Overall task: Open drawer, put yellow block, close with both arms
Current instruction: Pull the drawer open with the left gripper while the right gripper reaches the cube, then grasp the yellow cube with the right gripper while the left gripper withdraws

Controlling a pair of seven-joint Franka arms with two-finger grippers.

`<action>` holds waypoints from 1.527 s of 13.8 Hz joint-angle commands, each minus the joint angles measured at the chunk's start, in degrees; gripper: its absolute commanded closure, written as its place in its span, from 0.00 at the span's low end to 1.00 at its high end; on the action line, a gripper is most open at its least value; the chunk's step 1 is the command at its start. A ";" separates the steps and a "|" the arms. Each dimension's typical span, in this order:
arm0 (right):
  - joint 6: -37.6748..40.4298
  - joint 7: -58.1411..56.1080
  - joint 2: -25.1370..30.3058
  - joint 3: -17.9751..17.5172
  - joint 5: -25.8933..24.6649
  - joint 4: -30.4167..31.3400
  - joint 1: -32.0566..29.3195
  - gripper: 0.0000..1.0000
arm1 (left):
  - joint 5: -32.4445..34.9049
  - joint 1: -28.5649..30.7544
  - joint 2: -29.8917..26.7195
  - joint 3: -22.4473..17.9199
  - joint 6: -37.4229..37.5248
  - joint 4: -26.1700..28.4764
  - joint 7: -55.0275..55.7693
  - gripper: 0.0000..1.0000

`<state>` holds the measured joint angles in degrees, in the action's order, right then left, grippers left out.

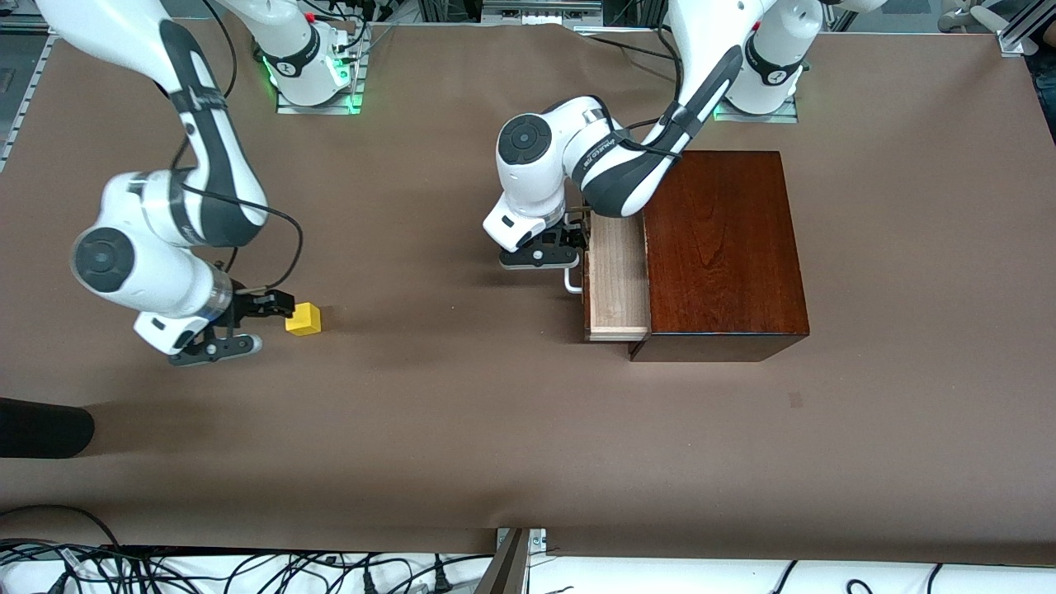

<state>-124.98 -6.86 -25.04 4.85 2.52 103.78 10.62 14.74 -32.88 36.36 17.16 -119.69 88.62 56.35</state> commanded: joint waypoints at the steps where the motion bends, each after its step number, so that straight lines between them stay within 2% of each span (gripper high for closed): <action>1: -3.95 0.53 -1.32 -0.28 1.52 2.48 0.19 0.00 | -1.65 -1.39 0.82 0.25 -0.81 -2.58 0.79 0.00; 3: -5.00 0.53 -2.55 -0.45 1.53 2.75 0.19 0.00 | -1.56 -1.31 -1.20 0.07 0.50 -2.40 0.96 0.00; 9: -10.19 0.62 -3.61 -0.46 1.61 6.52 0.19 0.00 | -1.56 1.06 -12.00 -0.19 16.64 -2.67 -3.51 0.00; 11: -11.07 0.62 -4.40 -0.46 1.61 6.96 0.19 0.01 | -2.17 5.61 -15.96 0.24 22.63 -2.75 -12.17 0.00; 13: -11.43 0.62 -4.66 -0.46 1.61 7.05 0.19 0.03 | -6.81 12.11 -18.95 0.16 26.77 -4.24 -22.72 0.00; 15: -12.74 0.62 -5.54 -0.46 1.61 7.14 0.19 0.06 | -8.24 18.27 -20.27 0.25 31.95 -6.70 -31.25 0.00; 17: -14.23 0.71 -5.98 -0.54 1.61 8.10 0.19 0.10 | -8.41 24.50 -20.63 0.16 33.73 -7.67 -41.80 0.00; 19: -14.68 0.71 -5.98 -0.54 1.70 8.64 0.19 0.30 | -8.41 29.26 -22.12 0.16 34.69 -7.68 -47.96 0.00; 21: -14.07 0.71 -5.98 -0.98 2.49 8.38 0.19 0.57 | -8.85 34.35 -23.00 -0.11 35.40 -7.76 -53.86 0.00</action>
<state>-138.47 -6.56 -31.62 4.28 3.47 111.45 10.67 7.61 -2.49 14.78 16.46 -85.99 81.34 7.87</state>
